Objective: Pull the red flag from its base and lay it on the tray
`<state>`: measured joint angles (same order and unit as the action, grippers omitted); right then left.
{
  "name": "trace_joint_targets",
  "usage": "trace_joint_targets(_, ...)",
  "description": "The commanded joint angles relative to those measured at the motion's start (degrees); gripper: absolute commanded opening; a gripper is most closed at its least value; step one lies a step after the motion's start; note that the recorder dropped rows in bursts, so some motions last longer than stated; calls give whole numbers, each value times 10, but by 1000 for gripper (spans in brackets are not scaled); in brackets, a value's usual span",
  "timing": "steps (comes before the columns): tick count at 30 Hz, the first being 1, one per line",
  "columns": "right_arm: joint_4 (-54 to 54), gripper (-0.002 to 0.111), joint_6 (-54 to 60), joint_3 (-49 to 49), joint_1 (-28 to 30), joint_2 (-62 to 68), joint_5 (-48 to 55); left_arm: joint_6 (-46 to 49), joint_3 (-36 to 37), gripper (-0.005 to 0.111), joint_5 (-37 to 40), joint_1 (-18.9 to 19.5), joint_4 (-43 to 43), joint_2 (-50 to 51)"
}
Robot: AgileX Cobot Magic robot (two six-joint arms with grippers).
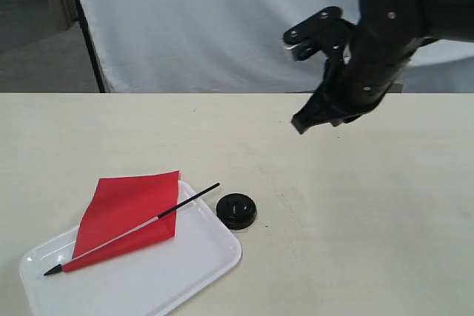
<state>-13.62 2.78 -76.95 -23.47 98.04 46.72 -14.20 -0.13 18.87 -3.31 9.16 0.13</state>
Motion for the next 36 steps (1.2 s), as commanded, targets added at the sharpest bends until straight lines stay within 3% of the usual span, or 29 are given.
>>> trace_joint_targets(1,5,0,-53,55,66,-65,-24,3,1,0,-2,-2,0,-1)
trace_joint_targets(12,-9,0,-169,249,206,-327,-182,3,1,0,-2,-2,0,-1)
trace_joint_targets(20,-100,0,-255,390,280,-530,-332,3,1,0,-2,-2,0,-1)
trace_joint_targets(31,-87,0,-360,538,285,-746,-445,3,1,0,-2,-2,0,-1)
trace_joint_targets(36,-87,0,-364,557,285,-848,-461,3,1,0,-2,-2,0,-1)
